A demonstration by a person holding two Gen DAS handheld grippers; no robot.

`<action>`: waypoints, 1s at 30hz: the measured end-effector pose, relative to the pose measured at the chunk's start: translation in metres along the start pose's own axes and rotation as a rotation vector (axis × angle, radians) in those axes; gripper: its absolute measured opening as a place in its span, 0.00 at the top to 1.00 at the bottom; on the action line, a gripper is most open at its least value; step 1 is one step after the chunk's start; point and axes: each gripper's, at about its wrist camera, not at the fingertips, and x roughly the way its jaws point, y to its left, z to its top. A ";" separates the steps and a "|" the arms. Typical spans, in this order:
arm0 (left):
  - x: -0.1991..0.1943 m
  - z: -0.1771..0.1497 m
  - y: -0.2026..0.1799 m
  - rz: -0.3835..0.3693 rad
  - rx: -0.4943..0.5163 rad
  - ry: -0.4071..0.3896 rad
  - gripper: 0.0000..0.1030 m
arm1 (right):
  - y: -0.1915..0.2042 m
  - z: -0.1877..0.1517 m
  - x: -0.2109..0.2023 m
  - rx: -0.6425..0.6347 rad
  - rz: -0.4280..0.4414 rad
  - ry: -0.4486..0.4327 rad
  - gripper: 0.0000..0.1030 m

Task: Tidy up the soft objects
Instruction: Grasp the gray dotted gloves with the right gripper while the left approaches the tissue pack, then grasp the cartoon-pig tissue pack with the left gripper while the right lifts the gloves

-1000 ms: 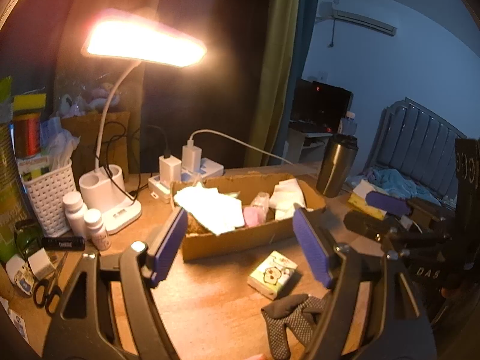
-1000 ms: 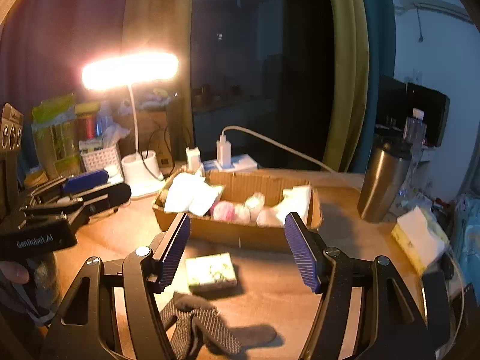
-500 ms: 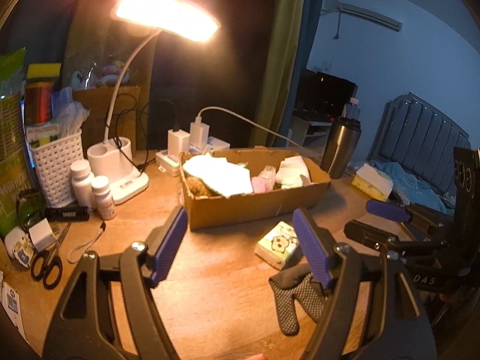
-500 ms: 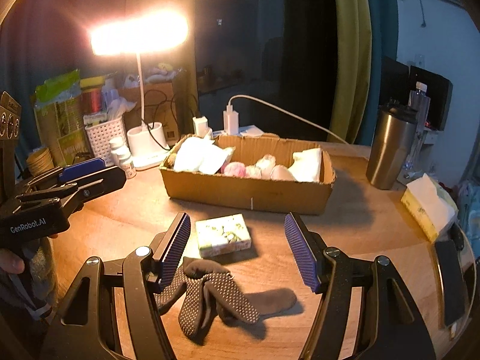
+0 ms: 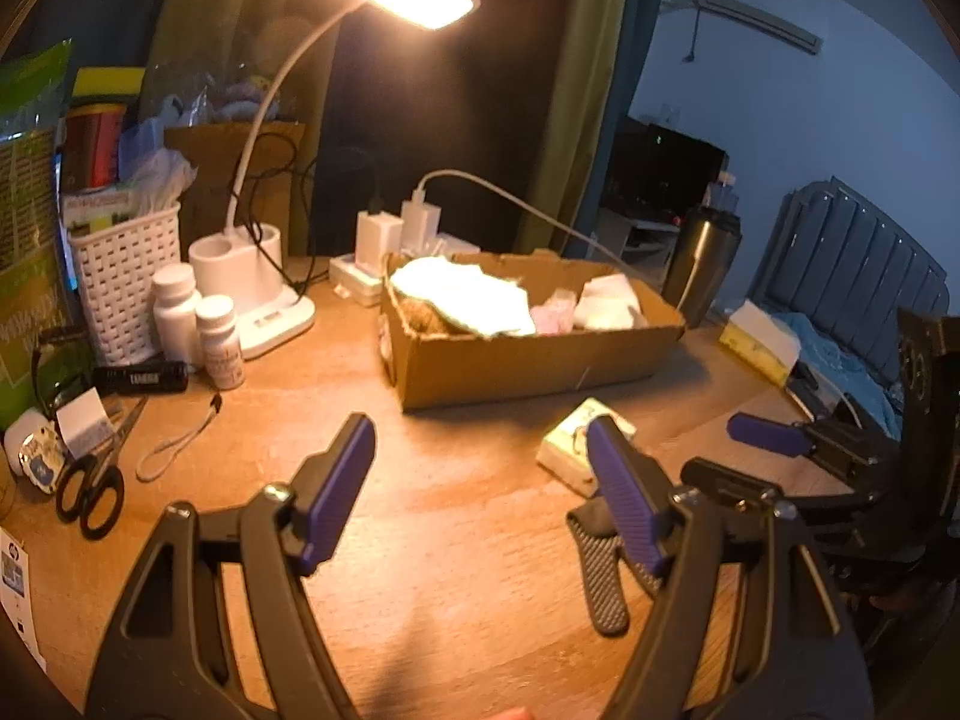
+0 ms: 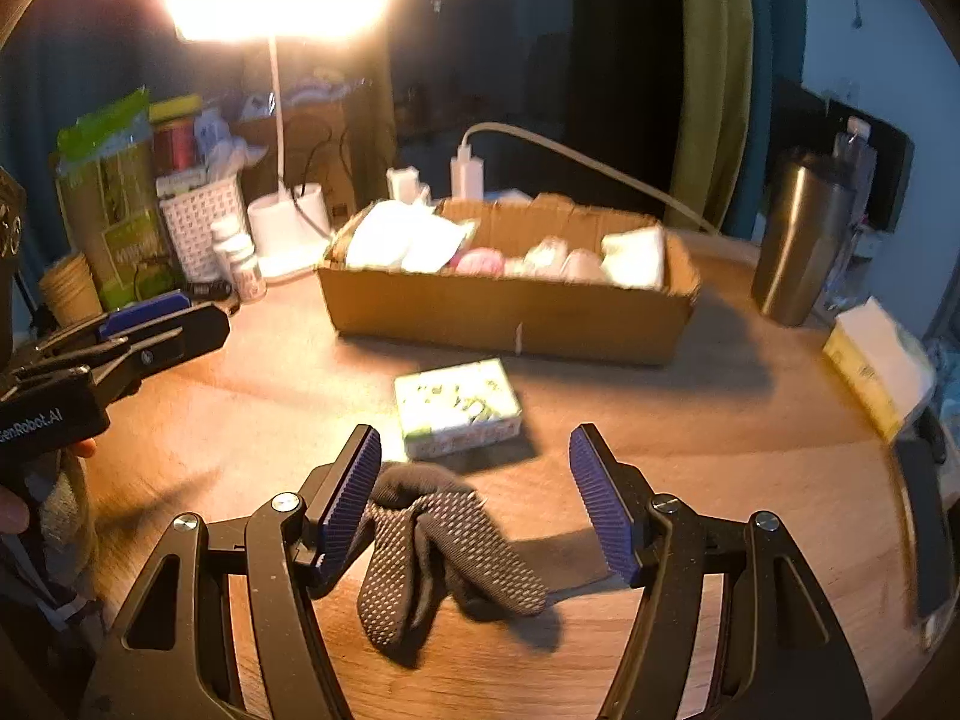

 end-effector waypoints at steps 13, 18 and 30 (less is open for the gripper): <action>0.020 -0.008 -0.006 0.023 0.021 0.071 0.28 | 0.007 -0.026 0.045 0.002 0.040 0.175 0.35; 0.031 -0.011 -0.014 0.037 0.048 0.118 0.28 | 0.005 -0.030 0.048 -0.013 0.017 0.195 0.64; 0.057 -0.009 -0.053 0.043 0.137 0.185 0.28 | -0.039 -0.034 0.030 0.057 -0.006 0.145 0.69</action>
